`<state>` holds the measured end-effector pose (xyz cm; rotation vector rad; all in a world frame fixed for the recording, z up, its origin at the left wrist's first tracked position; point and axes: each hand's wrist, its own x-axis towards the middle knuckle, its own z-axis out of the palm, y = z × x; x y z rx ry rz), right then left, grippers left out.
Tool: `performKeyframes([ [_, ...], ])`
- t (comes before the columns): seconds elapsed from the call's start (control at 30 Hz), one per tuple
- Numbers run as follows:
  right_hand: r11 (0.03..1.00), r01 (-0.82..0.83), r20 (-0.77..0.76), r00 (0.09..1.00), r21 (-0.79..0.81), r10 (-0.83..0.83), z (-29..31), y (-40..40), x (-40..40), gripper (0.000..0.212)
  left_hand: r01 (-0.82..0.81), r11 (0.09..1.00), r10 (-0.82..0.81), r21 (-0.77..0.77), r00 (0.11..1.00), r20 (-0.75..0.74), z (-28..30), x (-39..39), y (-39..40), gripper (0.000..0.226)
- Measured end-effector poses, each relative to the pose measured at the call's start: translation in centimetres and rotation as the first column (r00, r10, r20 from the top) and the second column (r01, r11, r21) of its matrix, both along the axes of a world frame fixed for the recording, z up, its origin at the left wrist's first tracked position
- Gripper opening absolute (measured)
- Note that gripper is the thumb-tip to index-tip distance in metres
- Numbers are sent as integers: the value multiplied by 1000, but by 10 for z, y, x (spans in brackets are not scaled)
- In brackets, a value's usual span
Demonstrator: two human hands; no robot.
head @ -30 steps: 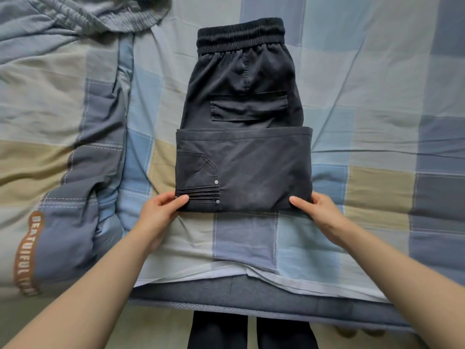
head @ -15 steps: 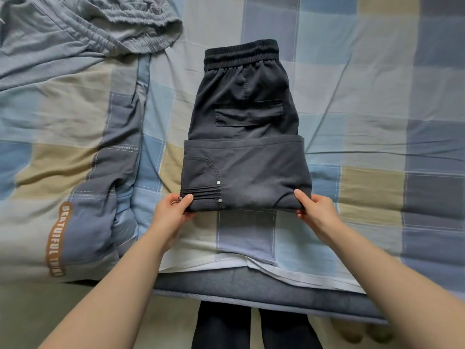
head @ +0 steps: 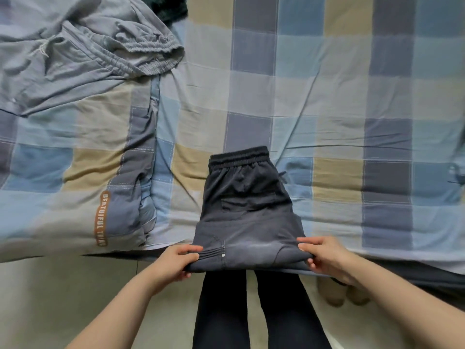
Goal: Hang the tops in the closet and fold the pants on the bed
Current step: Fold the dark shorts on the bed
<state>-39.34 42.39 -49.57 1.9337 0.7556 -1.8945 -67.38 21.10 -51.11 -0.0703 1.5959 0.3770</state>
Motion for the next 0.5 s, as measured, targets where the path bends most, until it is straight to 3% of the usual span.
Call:
performKeyframes([
  [0.03, 998, 31, 6, 1000, -60, -31, 6, 5, -3, 8, -21, 999, 23, -43, 998, 59, 5, -5, 0, 18],
  [0.1, 991, 38, 7, 999, -130, -37, 8, 23, -13, 14, -2, 998, 7, -58, 996, 86, 10, -20, 11, 21],
  [0.2, 978, 117, -40, 991, -176, -126, 1, 69, -45, 20, -28, 1000, 28, 8, 991, -134, -3, -53, 55, 25],
  [0.27, 963, 254, -132, 955, -90, -265, -13, 108, -68, 19, -119, 991, 131, 63, 958, -253, -20, -79, 91, 25],
  [0.33, 942, 314, -151, 943, 118, -295, -30, 144, -81, 19, -143, 982, 172, 121, 945, -279, -36, -101, 121, 29],
  [0.4, 946, 178, -72, 984, 273, -164, -49, 160, -85, 17, -6, 996, 36, 92, 948, -318, -56, -112, 136, 33],
  [0.5, 955, -148, 51, 989, 257, 139, -73, 153, -87, 25, 193, 981, -187, -16, 928, -323, -75, -101, 139, 29],
])
